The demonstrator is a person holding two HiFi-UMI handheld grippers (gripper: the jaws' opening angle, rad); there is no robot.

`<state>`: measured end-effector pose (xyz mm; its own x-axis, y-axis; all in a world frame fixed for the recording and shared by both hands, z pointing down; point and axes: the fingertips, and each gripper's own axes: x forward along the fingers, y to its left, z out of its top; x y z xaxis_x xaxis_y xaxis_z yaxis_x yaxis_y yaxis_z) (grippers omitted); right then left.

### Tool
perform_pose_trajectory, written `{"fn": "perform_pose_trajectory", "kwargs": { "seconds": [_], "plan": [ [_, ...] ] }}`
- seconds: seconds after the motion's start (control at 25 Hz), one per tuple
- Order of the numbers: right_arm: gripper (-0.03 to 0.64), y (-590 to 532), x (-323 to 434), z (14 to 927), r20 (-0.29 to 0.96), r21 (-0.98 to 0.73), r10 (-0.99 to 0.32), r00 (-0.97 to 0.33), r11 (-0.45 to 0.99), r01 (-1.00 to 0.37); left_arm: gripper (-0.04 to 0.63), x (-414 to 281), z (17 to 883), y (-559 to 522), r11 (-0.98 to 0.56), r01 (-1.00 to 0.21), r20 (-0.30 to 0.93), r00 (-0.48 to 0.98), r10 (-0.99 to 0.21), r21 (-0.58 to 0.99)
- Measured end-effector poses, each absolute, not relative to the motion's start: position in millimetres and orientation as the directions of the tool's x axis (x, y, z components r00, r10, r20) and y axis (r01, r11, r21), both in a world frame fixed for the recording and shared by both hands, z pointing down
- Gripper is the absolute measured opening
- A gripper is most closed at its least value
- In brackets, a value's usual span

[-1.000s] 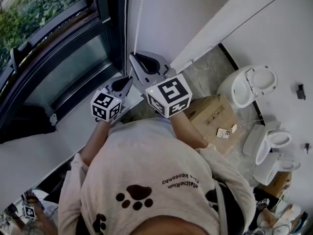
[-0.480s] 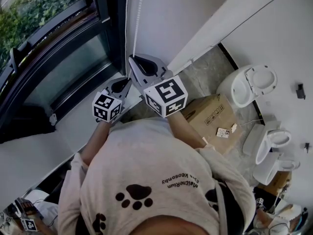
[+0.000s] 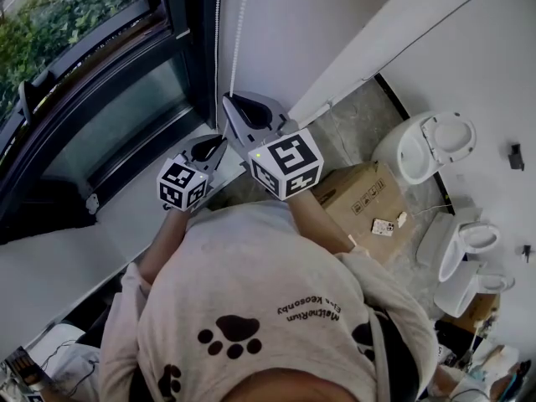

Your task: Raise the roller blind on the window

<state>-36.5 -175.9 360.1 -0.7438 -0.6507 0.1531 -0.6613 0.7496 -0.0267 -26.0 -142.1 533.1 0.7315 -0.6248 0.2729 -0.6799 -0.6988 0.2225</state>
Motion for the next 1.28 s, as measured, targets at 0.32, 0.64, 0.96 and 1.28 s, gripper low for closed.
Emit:
{"fn": "perform_pose_trajectory", "kwargs": {
  "seconds": [0.32,0.64,0.96,1.28],
  "plan": [
    [0.011,-176,-35,361,0.15,-0.029,-0.65,-0.745,0.75,-0.661,0.112,-30,491,-134,-0.717,-0.643,0.202,0.766,-0.611,0.269],
    [0.011,-176,-33,361,0.15,-0.03,-0.65,-0.745,0.75,-0.66,0.112,-48,410,-138,-0.734,-0.641,0.13,0.767,-0.629,0.226],
    [0.011,-174,-33,360,0.149,-0.027,-0.647,-0.748,0.753,-0.657,0.112,-45,323,-140,-0.781,-0.594,0.024,0.799,-0.601,0.194],
    [0.011,-171,-38,360,0.149,-0.03,-0.641,-0.753,0.758,-0.651,0.11,-38,251,-158,-0.823,-0.561,-0.05,0.823,-0.566,0.088]
  ]
}}
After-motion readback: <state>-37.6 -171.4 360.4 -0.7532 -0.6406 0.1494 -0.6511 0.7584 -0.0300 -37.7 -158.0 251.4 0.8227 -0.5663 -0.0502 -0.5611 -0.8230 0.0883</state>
